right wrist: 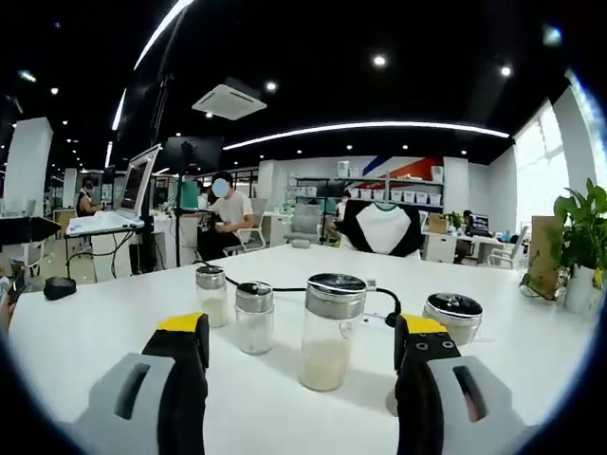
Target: Rotate the seasoning bottle until the label or dispensing opening points toward the visible target arrow and the bottle remains upright within the marked orientation range
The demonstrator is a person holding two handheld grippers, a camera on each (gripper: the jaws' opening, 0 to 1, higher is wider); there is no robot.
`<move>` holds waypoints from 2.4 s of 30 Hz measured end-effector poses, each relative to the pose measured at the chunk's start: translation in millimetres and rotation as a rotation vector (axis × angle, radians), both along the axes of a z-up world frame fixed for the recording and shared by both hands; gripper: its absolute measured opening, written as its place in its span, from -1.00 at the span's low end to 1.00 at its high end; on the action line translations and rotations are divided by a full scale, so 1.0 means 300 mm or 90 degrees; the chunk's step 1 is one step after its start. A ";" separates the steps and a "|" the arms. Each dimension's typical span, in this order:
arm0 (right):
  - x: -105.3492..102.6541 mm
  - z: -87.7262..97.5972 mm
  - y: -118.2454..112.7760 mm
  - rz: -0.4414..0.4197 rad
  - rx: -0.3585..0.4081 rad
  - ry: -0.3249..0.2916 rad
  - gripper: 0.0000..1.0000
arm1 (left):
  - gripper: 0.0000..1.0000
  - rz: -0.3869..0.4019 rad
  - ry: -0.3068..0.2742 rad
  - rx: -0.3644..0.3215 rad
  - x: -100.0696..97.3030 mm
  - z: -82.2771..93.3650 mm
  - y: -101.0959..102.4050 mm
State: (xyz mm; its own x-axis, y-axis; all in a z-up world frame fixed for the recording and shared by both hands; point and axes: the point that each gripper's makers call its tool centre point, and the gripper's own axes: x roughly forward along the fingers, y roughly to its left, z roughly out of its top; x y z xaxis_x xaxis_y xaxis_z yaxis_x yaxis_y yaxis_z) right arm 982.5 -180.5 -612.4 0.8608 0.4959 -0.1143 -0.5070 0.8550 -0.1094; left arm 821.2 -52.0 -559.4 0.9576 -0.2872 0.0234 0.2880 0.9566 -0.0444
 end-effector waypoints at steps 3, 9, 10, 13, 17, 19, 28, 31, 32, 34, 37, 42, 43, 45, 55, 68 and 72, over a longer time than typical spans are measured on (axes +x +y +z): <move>0.044 -0.014 0.007 -0.005 -0.011 -0.003 0.60 | 0.90 -0.001 0.004 0.001 0.003 -0.004 -0.004; 0.123 -0.054 0.007 -0.030 -0.007 0.019 0.52 | 0.89 -0.007 0.007 0.003 0.001 -0.012 -0.020; 0.129 -0.054 0.010 -0.031 0.003 0.022 0.51 | 0.89 -0.008 0.008 0.004 0.000 -0.014 -0.021; 0.149 -0.057 0.027 -0.014 0.015 0.017 0.45 | 0.89 -0.010 0.014 0.003 0.000 -0.024 -0.022; 0.183 -0.063 0.017 -0.023 -0.024 0.004 0.41 | 0.89 -0.009 0.017 0.004 -0.002 -0.031 -0.018; 0.200 -0.068 0.002 -0.045 0.016 0.032 0.35 | 0.89 -0.007 0.018 0.003 -0.003 -0.032 -0.015; 0.242 -0.076 0.013 -0.063 0.008 0.044 0.13 | 0.88 0.001 0.021 0.001 -0.002 -0.039 0.000; 0.242 -0.103 0.017 -0.075 -0.005 0.056 0.05 | 0.88 0.004 0.016 -0.006 0.000 -0.035 0.000; 0.242 -0.111 0.022 -0.072 -0.005 0.057 0.01 | 0.88 0.003 0.014 -0.007 0.002 -0.033 -0.001; 0.245 -0.124 0.024 -0.073 -0.013 0.059 0.00 | 0.88 0.000 0.016 -0.004 0.003 -0.033 -0.005; 0.255 -0.146 0.008 -0.080 -0.038 0.063 -0.11 | 0.88 0.003 0.013 -0.006 0.004 -0.029 -0.004; 0.251 -0.160 -0.003 -0.070 -0.017 0.083 -0.16 | 0.87 -0.005 0.017 -0.005 0.008 -0.030 -0.021; 0.248 -0.159 -0.003 -0.067 -0.019 0.081 -0.17 | 0.87 -0.006 0.014 -0.005 0.006 -0.027 -0.024; 0.248 -0.158 -0.003 -0.066 -0.020 0.087 -0.17 | 0.87 -0.008 0.015 -0.004 0.006 -0.029 -0.027; 0.240 -0.162 -0.002 -0.061 -0.023 0.098 -0.18 | 0.85 -0.014 0.021 -0.003 0.005 -0.045 -0.042; 0.193 -0.165 -0.004 -0.057 -0.024 0.115 -0.19 | 0.82 -0.021 0.023 -0.005 0.004 -0.051 -0.054; 0.178 -0.166 -0.008 -0.051 -0.025 0.123 -0.19 | 0.82 -0.016 0.027 -0.005 0.007 -0.058 -0.044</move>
